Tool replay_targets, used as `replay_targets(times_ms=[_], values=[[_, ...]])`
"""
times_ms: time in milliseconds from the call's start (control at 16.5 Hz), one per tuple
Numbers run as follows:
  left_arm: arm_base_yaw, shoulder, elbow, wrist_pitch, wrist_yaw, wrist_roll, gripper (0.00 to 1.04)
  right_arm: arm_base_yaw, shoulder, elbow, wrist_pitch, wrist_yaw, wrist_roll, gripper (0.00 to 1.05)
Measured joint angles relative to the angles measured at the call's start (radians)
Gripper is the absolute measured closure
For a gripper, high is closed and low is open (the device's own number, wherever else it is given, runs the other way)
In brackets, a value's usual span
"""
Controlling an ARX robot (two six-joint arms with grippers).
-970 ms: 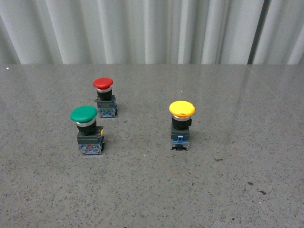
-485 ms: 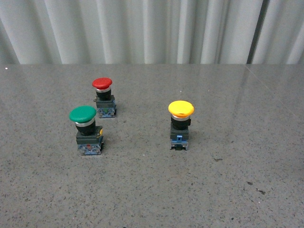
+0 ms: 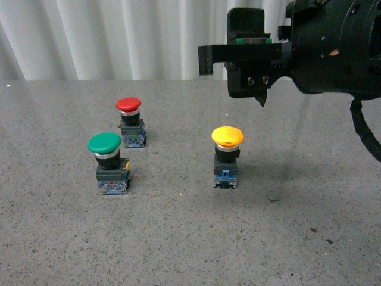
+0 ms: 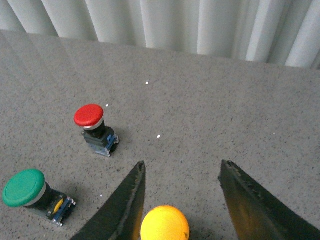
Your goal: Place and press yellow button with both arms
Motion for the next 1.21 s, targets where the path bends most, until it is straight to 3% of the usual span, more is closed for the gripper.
replay_targets(times_ms=[61, 121, 1212], values=[[0.0, 0.0, 0.0, 0.0, 0.0, 0.0, 0.07, 0.014, 0.056, -0.015, 0.002, -0.011, 0.014, 0.94], [0.0, 0.0, 0.0, 0.0, 0.0, 0.0, 0.07, 0.019, 0.06, -0.016, 0.0, -0.013, 0.015, 1.0], [0.0, 0.0, 0.0, 0.0, 0.0, 0.0, 0.07, 0.027, 0.143, -0.008, -0.012, -0.036, 0.036, 1.03]])
